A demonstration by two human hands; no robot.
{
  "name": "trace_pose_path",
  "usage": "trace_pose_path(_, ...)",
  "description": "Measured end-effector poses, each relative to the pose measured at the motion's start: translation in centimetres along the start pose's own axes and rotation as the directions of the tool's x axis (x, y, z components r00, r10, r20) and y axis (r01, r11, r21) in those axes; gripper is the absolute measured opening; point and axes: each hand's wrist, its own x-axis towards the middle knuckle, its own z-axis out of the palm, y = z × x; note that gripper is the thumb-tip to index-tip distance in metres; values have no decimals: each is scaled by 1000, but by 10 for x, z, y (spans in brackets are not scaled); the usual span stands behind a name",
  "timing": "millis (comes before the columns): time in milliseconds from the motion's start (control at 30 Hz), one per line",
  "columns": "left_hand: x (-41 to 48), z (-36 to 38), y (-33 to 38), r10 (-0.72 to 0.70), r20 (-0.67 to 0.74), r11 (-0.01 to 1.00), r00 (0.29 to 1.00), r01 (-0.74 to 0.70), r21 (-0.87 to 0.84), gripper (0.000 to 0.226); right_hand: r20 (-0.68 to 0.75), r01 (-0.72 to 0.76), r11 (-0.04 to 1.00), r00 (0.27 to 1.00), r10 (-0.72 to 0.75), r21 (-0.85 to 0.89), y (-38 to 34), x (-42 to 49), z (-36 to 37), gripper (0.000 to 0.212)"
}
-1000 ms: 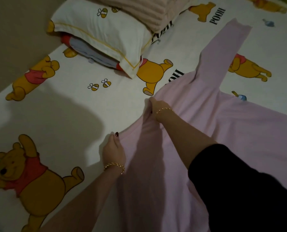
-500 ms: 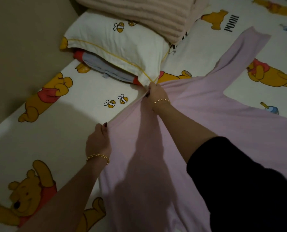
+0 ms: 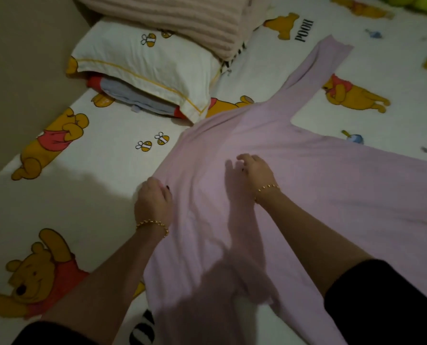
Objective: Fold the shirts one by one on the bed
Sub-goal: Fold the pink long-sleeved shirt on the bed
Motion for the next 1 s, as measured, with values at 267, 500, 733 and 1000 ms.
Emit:
trace_pose_path(267,-137,4,87,449,344,892,825,-434,-124,16,23,-146,981,988,150,-125,133,-188,-65,13)
trace_pose_path(500,-222,17,86,795,546,366,263,-927,-87,28,36,-46,971,998,56,-236,181,-336,-82,36)
trace_pose_path(733,-238,26,88,669,570,441,476,-873,211,47,208,64,917,978,21,-394,210,-404,-70,32)
trace_pose_path(1000,-227,29,80,489,718,248,495,-868,429,40,-27,59,824,996,-89,-564,225,-412,-92,5)
